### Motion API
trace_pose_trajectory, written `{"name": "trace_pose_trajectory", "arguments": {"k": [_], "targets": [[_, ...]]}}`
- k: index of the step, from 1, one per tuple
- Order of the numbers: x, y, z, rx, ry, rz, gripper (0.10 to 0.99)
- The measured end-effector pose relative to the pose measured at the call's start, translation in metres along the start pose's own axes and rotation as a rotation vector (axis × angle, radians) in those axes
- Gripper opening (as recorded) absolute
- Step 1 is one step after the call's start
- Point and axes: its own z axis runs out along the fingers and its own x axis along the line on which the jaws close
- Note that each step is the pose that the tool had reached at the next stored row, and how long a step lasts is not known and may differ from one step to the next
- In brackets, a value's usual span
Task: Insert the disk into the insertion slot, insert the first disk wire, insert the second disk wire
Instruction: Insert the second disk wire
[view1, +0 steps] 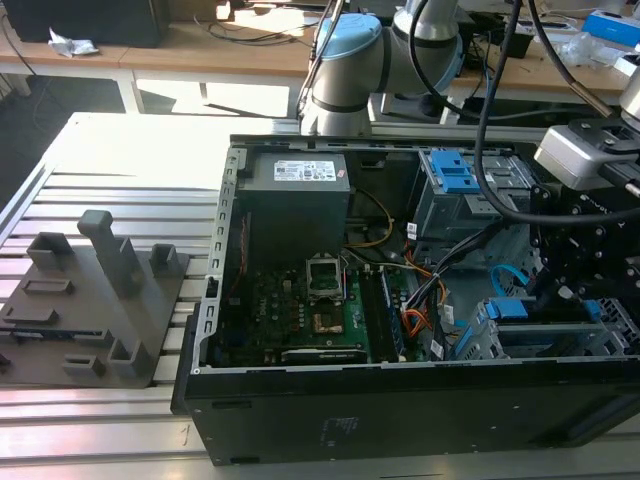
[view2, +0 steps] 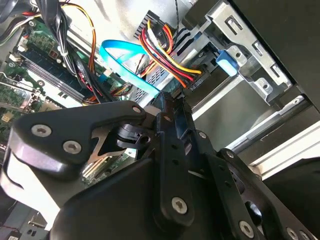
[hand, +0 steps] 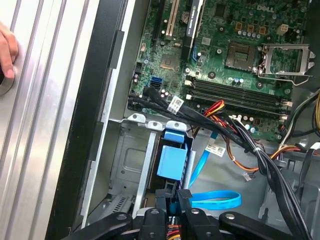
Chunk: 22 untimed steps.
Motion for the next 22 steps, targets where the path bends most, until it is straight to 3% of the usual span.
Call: {"name": "trace_pose_trajectory", "arguments": {"k": [3,4,5,6,7,22], "targets": [[0.0001,0.0,0.0,0.0,0.0001,0.0,0.22],[0.0001,0.0,0.0,0.0,0.0,0.0,0.282],[0.0002,0.0001,0.0,0.0,-0.0001,0.0,0.282],[0.0002,0.0001,-0.0001,0.0,0.0003,0.0,0.267],[0.0003,0.0001,-0.0001,0.0,0.0002,0.0,0.165],[0.0016,0.0011,-0.0049,0.0,-0.0019,0.002,0.165]]}}
